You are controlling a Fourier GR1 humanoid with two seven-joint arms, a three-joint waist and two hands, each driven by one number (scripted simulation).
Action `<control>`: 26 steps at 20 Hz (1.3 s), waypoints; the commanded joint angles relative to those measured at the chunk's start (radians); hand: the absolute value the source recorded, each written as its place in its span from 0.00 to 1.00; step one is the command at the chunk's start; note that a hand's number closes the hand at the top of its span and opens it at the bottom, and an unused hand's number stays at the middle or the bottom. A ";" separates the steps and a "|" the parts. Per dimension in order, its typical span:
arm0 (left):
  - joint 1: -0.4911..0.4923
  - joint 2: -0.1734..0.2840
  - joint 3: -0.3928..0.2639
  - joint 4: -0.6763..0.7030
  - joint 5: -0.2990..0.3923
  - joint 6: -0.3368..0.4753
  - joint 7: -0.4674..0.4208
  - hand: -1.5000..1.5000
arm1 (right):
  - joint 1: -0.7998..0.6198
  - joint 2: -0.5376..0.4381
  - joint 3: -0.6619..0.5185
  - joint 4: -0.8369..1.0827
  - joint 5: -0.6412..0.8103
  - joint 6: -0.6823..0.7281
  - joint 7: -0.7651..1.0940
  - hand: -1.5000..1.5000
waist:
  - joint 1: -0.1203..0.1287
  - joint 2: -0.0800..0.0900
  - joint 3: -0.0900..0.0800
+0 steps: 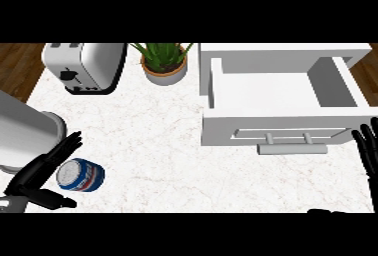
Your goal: Pick up the can, place it into the drawer and close the drawer
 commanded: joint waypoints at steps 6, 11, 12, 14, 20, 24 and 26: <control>-0.049 -0.017 -0.040 0.058 0.008 -0.088 -0.106 0.00 | 0.020 -0.013 -0.046 0.029 -0.037 0.031 -0.039 0.00 | 0.004 -0.001 0.001; -0.093 -0.060 -0.063 0.148 -0.013 -0.030 -0.137 0.00 | 0.000 -0.013 -0.032 -0.029 -0.033 0.016 0.031 0.00 | 0.001 0.000 0.000; -0.051 -0.012 -0.059 0.075 0.009 -0.077 -0.110 0.00 | 0.040 -0.008 -0.044 -0.080 -0.055 0.020 0.058 0.00 | 0.007 -0.003 0.001; -0.089 -0.067 -0.073 0.128 -0.001 -0.036 -0.118 0.00 | 0.049 -0.009 -0.052 -0.078 -0.072 0.032 0.046 0.00 | 0.001 -0.001 0.000; -0.050 -0.077 -0.114 0.071 -0.006 -0.035 -0.125 0.00 | 0.087 -0.008 -0.058 -0.117 -0.096 0.061 0.047 0.00 | 0.005 -0.004 0.001; -0.046 -0.093 -0.131 0.027 0.019 -0.065 -0.099 0.00 | 0.104 0.028 -0.032 -0.076 -0.046 0.052 -0.008 0.00 | 0.009 -0.004 0.002; -0.067 -0.131 -0.136 0.030 0.015 -0.009 -0.088 1.00 | 0.057 -0.008 -0.079 -0.082 -0.084 0.050 0.028 0.00 | 0.007 -0.003 0.001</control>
